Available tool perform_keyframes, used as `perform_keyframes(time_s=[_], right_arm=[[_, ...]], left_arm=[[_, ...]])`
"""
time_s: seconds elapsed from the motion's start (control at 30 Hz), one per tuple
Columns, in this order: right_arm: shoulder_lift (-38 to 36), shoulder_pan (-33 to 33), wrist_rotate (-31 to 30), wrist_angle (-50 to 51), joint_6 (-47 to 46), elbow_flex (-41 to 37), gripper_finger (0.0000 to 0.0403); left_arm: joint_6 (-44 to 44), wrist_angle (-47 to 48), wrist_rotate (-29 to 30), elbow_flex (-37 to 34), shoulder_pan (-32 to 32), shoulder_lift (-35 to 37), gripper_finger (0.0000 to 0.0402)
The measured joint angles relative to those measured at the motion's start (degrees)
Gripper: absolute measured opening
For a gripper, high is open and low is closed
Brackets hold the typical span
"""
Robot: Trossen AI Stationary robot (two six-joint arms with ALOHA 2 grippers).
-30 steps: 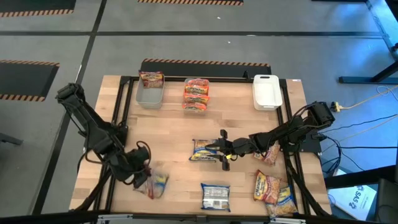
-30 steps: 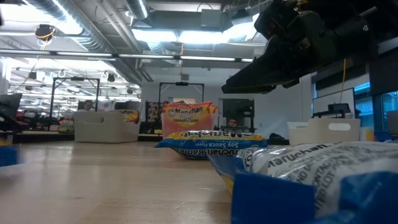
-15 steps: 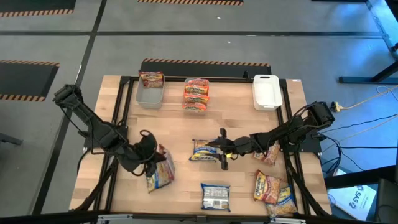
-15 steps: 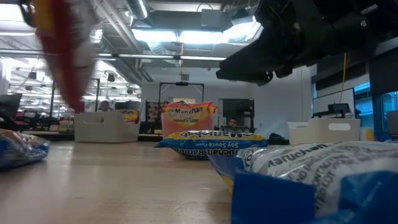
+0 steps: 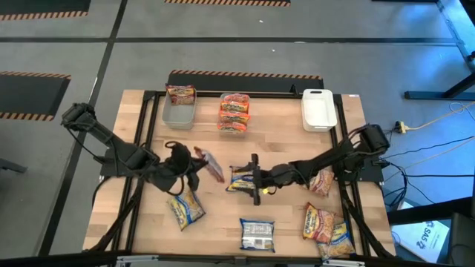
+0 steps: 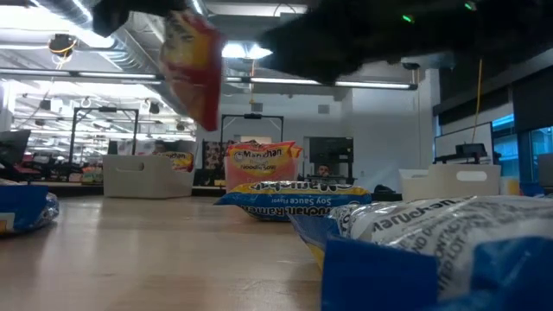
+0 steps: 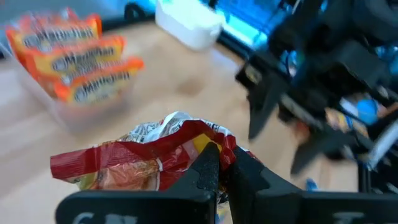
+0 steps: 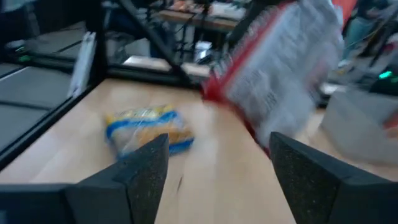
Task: Sort Maruchan noodles
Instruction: Put the bottom left red noodle into the gray bin
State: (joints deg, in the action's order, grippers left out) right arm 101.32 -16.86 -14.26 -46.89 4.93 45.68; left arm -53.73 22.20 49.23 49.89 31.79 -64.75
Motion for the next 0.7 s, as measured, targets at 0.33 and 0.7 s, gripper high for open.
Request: perform_keyframes(time_s=[0.33,0.7], right_arm=[[10.6,0.0,-22.2,1.9,6.0,13.8,0.0241],[12.2,1.1,-22.9,0.6,7.7,16.5,0.0164]], left_arm=[[4.4,-3.6,0.8,0.1,-2.7,-0.2,0.0008],[6.2,-5.6,1.0,0.1,-2.6,-0.2,0.0008]])
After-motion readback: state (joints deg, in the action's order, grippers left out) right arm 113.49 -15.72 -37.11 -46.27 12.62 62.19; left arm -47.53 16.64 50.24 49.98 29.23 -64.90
